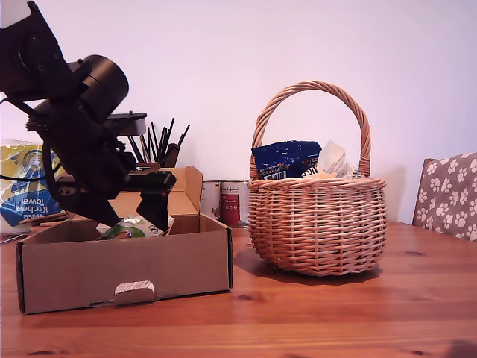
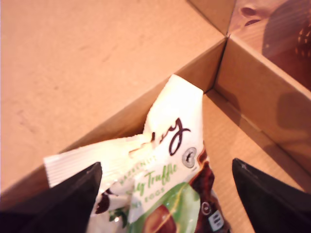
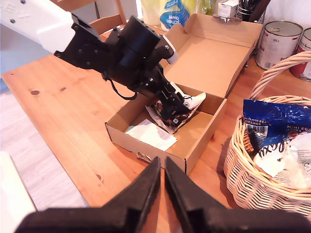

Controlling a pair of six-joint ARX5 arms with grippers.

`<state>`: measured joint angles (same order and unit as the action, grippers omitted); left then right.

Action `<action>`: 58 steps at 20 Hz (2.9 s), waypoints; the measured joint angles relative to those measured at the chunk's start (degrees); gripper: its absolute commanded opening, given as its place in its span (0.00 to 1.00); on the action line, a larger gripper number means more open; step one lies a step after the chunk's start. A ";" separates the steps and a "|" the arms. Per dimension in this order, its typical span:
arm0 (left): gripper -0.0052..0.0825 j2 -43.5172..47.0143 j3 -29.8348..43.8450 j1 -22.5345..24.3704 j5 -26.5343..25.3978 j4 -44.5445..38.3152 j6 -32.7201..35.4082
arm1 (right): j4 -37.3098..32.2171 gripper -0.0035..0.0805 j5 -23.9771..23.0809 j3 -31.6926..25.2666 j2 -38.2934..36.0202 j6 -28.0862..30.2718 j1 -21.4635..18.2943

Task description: Move the bags of Easter eggs from the cardboard box on the left into the woven basket on the right side.

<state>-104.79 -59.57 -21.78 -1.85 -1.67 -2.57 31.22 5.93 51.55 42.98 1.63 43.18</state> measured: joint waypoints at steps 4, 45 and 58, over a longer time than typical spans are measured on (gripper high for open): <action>0.67 -2.34 -0.22 0.02 -0.04 0.00 -0.22 | -0.09 0.03 1.25 0.00 0.00 0.04 0.00; 0.16 14.62 -2.10 -18.93 24.55 -22.12 9.05 | 5.84 0.03 1.09 0.00 -9.84 -0.24 0.00; 0.16 -6.14 -14.16 -19.71 15.78 -35.95 15.76 | 10.49 0.03 -10.80 0.00 -11.85 -1.60 0.04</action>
<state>-110.93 -73.73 -41.50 13.93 -37.63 13.19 41.71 -4.86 51.55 31.14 0.03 43.22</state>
